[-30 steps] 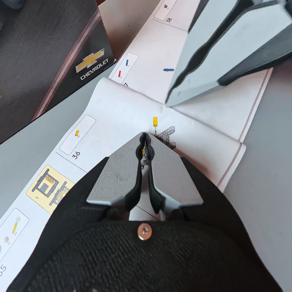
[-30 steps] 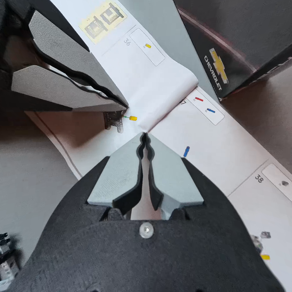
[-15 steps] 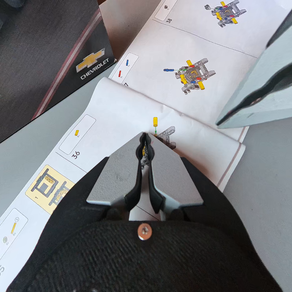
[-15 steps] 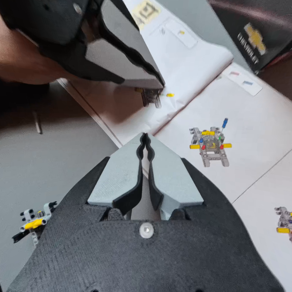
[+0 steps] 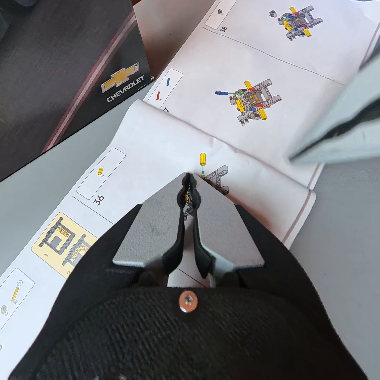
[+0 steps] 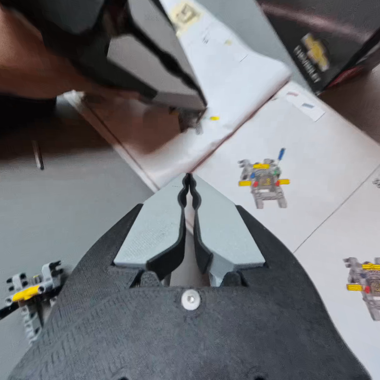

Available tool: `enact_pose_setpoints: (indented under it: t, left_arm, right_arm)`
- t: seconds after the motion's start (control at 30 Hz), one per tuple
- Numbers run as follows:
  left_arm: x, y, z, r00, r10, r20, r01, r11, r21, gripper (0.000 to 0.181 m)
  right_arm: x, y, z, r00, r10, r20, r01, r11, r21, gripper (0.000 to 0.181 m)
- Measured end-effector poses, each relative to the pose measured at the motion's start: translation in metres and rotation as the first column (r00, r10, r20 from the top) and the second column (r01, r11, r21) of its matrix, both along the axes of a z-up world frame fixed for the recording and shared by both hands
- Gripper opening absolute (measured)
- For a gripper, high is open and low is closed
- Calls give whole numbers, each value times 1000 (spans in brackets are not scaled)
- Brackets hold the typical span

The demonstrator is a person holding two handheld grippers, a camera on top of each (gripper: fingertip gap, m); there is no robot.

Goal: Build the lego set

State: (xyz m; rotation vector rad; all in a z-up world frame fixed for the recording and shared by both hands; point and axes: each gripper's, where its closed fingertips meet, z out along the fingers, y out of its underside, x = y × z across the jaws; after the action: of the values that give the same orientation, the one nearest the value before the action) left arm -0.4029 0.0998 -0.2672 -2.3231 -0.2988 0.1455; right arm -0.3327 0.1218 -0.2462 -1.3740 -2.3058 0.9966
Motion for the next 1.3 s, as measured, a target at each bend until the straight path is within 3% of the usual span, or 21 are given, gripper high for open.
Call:
enact_pose_setpoints:
  t: [0.03, 0.17, 0.37, 0.43, 0.63, 0.8, 0.9, 1.0, 1.07, 1.2, 1.23, 1.27, 1.3]
  left_arm:
    - [0, -1, 2, 1000, 5, -5, -5, 1000, -5, 0]
    - [-11, -14, 23, 997, 46, -58, -47, 999, -16, 0]
    - [-35, -67, 68, 988, 154, 8, -154, 986, 63, 0]
    - [-37, -93, 61, 982, 178, 60, -178, 984, -14, 0]
    - [-48, -140, 5, 959, 262, 106, -228, 939, -256, 0]
    - [-65, -123, 0, 968, 245, 47, -227, 942, -246, 0]
    - [-85, -120, 3, 961, 270, -66, -278, 930, -242, 0]
    - [-90, -123, 43, 937, 288, -198, -306, 950, -64, 0]
    - [-86, -131, 71, 921, 305, -244, -300, 952, 56, 0]
    - [-57, -131, 90, 958, 266, -106, -236, 943, 234, 0]
    - [-51, -129, 92, 962, 260, -82, -228, 932, 281, 28]
    - [-43, -125, 92, 971, 232, -63, -201, 926, 319, 45]
    - [-33, -120, 92, 979, 197, -57, -164, 921, 353, 42]
  right_arm:
    - [-15, 9, 11, 997, -46, -65, 44, 998, -38, 0]
    - [-50, 26, 17, 973, -135, -187, 118, 988, -99, 0]
    - [-46, 22, 0, 959, -90, -267, 113, 991, 73, 0]
    - [-46, 36, -17, 966, -164, -202, 193, 972, 134, 0]
    - [-43, 59, -20, 927, -350, -138, 356, 934, 23, 0]
    - [-31, 75, -20, 895, -412, -173, 429, 900, 80, 0]
    - [-23, 72, -15, 909, -376, -181, 393, 917, 66, 0]
    - [-17, 62, 16, 905, -315, -286, 317, 948, -42, 0]
    - [-11, 60, 46, 861, -282, -422, 280, 957, -68, 0]
    - [7, 40, 82, 810, -186, -556, 150, 983, -110, 0]
    - [11, 33, 87, 815, -164, -556, 107, 985, -134, 0]
    - [15, 25, 91, 820, -144, -554, 63, 985, -163, 0]
    - [18, 19, 96, 819, -135, -558, 32, 981, -190, 0]
